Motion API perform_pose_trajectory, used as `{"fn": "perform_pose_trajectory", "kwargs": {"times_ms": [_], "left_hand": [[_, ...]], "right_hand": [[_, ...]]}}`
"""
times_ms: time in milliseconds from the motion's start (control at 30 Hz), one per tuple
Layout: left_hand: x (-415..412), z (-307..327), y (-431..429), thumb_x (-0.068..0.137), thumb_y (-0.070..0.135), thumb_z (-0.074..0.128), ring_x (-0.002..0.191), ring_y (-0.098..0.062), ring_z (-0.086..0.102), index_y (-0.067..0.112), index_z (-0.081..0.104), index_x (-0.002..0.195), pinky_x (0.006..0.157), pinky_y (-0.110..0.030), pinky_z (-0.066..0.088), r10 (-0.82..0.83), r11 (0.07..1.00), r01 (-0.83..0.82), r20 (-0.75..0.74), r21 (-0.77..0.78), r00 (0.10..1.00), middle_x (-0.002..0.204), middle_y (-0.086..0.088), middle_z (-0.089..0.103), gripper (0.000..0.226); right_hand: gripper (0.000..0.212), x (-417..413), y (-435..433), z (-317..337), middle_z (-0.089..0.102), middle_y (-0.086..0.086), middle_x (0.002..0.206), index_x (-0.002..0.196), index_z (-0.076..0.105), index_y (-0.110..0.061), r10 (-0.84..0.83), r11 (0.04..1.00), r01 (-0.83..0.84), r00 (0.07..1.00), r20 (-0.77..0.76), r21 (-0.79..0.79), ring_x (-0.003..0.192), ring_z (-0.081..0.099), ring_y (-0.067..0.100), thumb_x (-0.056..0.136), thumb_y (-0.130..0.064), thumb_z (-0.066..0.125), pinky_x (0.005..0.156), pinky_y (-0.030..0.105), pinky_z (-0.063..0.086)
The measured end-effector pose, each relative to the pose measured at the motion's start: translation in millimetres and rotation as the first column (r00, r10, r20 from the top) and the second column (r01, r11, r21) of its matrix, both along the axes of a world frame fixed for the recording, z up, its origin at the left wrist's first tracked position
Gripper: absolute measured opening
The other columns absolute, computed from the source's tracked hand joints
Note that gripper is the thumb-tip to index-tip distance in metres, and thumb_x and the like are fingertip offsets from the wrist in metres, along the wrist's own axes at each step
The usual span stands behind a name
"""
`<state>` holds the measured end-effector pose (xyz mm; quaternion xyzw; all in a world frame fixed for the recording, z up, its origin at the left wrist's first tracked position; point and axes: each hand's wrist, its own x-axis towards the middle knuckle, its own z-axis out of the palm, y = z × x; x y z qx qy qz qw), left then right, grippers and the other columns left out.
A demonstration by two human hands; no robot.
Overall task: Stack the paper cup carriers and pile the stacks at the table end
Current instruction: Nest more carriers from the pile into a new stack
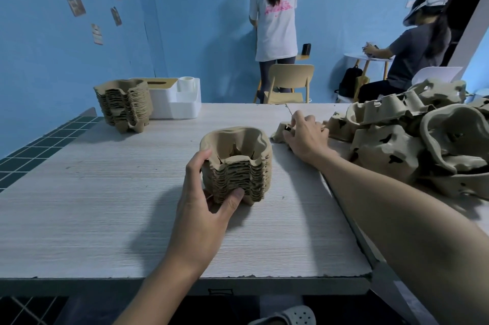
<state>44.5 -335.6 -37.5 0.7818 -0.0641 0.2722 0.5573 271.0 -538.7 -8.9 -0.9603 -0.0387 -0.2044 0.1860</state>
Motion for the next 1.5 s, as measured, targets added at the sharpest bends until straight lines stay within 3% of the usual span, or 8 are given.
{"fn": "perform_pose_trajectory", "kwargs": {"times_ms": [200,400,767,967,1100,1267,1433,1500], "left_hand": [[1.0,-0.8,0.6,0.084,0.026,0.078,0.114,-0.027,0.063,0.056,0.031,0.134,0.096,-0.054,0.052,0.01,1.0,-0.01,0.001,0.009,1.0,0.138,0.01,0.05,0.075],[1.7,0.2,-0.1,0.084,0.028,0.078,0.117,-0.031,0.061,0.054,0.029,0.136,0.098,-0.055,0.051,0.04,0.998,-0.04,-0.002,0.043,0.999,0.141,0.005,0.049,0.076],[0.4,1.5,-1.0,0.085,0.028,0.078,0.115,-0.029,0.061,0.05,0.026,0.137,0.1,-0.052,0.049,0.059,0.995,-0.058,-0.005,0.079,0.998,0.138,0.0,0.051,0.076],[0.8,0.2,-0.2,0.086,0.029,0.076,0.116,-0.03,0.06,0.05,0.025,0.138,0.099,-0.051,0.05,0.043,0.995,-0.042,-0.006,0.085,0.999,0.141,0.001,0.049,0.076],[0.8,0.5,0.0,0.087,0.028,0.076,0.115,-0.03,0.061,0.05,0.026,0.138,0.098,-0.049,0.05,0.035,0.996,-0.035,-0.005,0.076,0.999,0.14,0.004,0.048,0.075],[-0.1,1.0,0.5,0.088,0.025,0.075,0.11,-0.025,0.063,0.047,0.028,0.135,0.092,-0.042,0.052,0.008,0.999,-0.008,-0.002,0.031,1.0,0.132,0.005,0.055,0.07],[-2.4,3.1,-1.6,0.086,0.024,0.077,0.099,-0.021,0.067,0.047,0.032,0.13,0.088,-0.042,0.055,-0.025,1.0,0.024,0.008,0.019,1.0,0.118,0.028,0.053,0.067],[-2.1,3.7,-2.0,0.086,0.023,0.077,0.095,-0.02,0.068,0.054,0.033,0.123,0.081,-0.03,0.056,-0.051,0.998,0.051,0.011,0.048,0.999,0.115,0.031,0.052,0.066]], "right_hand": [[0.043,-31.0,-6.5,12.4,0.053,0.013,0.119,0.12,0.043,-0.013,0.11,0.978,-0.117,0.993,0.048,0.17,0.101,0.049,0.027,0.087,-0.027,0.067,0.087,0.041,0.042],[0.067,-79.0,-13.0,21.4,0.056,0.011,0.109,0.138,0.036,-0.016,0.202,0.849,-0.247,0.969,0.145,0.467,0.103,0.053,0.023,0.083,-0.02,0.075,0.09,0.033,0.042],[0.105,-122.8,-51.4,13.9,0.02,0.004,0.137,0.148,0.021,-0.04,0.333,0.896,-0.313,0.943,-0.01,0.316,0.123,0.031,0.018,0.069,-0.03,0.088,0.109,0.028,0.029],[0.064,-129.6,-50.3,21.5,0.032,0.0,0.131,0.121,0.054,-0.019,0.305,0.911,-0.295,0.952,0.011,0.288,0.112,0.04,0.011,0.071,-0.046,0.083,0.095,0.017,0.032],[0.042,-130.0,-48.0,20.6,0.042,0.003,0.122,0.102,0.059,-0.01,0.27,0.915,-0.279,0.96,0.072,0.29,0.103,0.048,0.013,0.076,-0.036,0.081,0.082,0.01,0.037],[0.036,-139.7,-37.1,41.8,0.047,0.008,0.115,0.095,0.059,-0.006,0.222,0.885,-0.299,0.945,0.24,0.356,0.086,0.046,0.003,0.077,-0.027,0.082,0.074,0.005,0.04],[0.034,-162.6,-11.1,73.0,0.053,0.007,0.113,0.097,0.056,-0.013,0.319,0.755,-0.476,0.867,0.382,0.451,0.092,0.059,0.02,0.078,-0.029,0.078,0.085,0.037,0.053],[0.035,-170.8,1.0,78.2,0.056,0.009,0.113,0.097,0.055,-0.012,0.396,0.696,-0.561,0.82,0.413,0.448,0.092,0.061,0.031,0.077,-0.031,0.076,0.083,0.047,0.054]]}}
